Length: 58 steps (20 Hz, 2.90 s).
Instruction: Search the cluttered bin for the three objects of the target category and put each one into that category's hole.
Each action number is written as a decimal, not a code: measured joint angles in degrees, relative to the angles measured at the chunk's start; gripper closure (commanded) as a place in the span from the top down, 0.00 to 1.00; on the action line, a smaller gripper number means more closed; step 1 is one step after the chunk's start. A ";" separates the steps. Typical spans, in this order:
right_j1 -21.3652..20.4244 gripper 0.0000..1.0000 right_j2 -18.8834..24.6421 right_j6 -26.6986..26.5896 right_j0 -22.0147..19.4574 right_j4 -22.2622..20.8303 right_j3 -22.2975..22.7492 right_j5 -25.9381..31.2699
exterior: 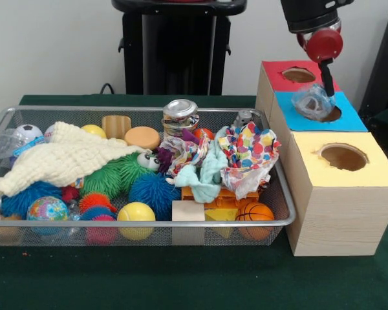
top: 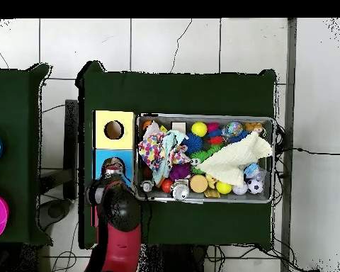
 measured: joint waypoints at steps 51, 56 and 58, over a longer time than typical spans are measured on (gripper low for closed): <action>14.36 1.00 -16.83 -0.17 0.84 4.31 -5.81 15.31; 16.39 1.00 -17.84 -0.17 1.67 4.41 -5.83 15.32; 17.00 1.00 -18.10 -0.17 2.28 4.53 -5.84 15.32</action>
